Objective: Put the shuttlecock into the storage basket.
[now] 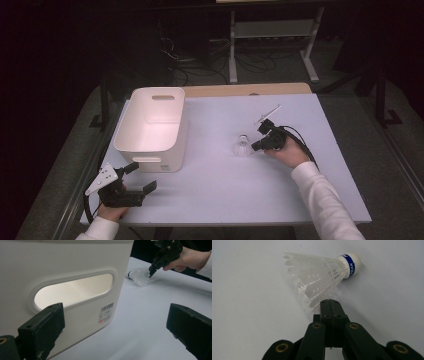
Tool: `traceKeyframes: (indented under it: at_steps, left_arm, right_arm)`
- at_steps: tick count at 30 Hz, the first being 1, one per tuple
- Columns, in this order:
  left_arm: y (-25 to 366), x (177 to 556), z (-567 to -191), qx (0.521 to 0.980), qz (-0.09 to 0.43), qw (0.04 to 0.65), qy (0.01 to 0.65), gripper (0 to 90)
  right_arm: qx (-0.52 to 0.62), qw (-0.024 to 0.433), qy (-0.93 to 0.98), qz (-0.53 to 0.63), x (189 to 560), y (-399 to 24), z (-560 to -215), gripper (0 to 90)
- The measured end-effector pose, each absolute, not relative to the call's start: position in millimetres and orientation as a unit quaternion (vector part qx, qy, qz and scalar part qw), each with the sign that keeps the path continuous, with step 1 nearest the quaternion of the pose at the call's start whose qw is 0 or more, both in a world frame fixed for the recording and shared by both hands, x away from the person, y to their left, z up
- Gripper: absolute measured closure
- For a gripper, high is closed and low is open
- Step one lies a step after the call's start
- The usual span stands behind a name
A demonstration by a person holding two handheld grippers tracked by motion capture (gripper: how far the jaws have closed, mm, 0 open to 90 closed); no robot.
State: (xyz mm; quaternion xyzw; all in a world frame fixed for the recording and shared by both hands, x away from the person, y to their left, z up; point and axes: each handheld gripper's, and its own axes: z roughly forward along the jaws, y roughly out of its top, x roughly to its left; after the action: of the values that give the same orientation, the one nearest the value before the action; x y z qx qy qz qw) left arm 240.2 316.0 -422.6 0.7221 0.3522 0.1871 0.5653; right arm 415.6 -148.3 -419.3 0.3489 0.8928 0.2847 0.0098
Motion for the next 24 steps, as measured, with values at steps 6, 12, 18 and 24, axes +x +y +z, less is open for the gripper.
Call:
traceKeyframes:
  at_steps: [6,12,18,24]
  left_arm:
    - [316,240,-422,0.724,0.188,0.564,0.351,1.4]
    - [316,240,-422,0.723,0.188,0.564,0.351,1.4]
    - [316,240,-423,0.722,0.188,0.565,0.351,1.4]
    - [316,240,-422,0.724,0.188,0.564,0.351,1.4]
  right_arm:
    - [0.343,0.008,0.893,0.292,418,-141,-419,88.7]
    - [0.347,0.016,0.889,0.299,420,-133,-419,88.7]
    - [0.346,0.01,0.888,0.301,422,-126,-421,88.7]
    - [0.342,0.006,0.888,0.308,423,-118,-423,88.7]
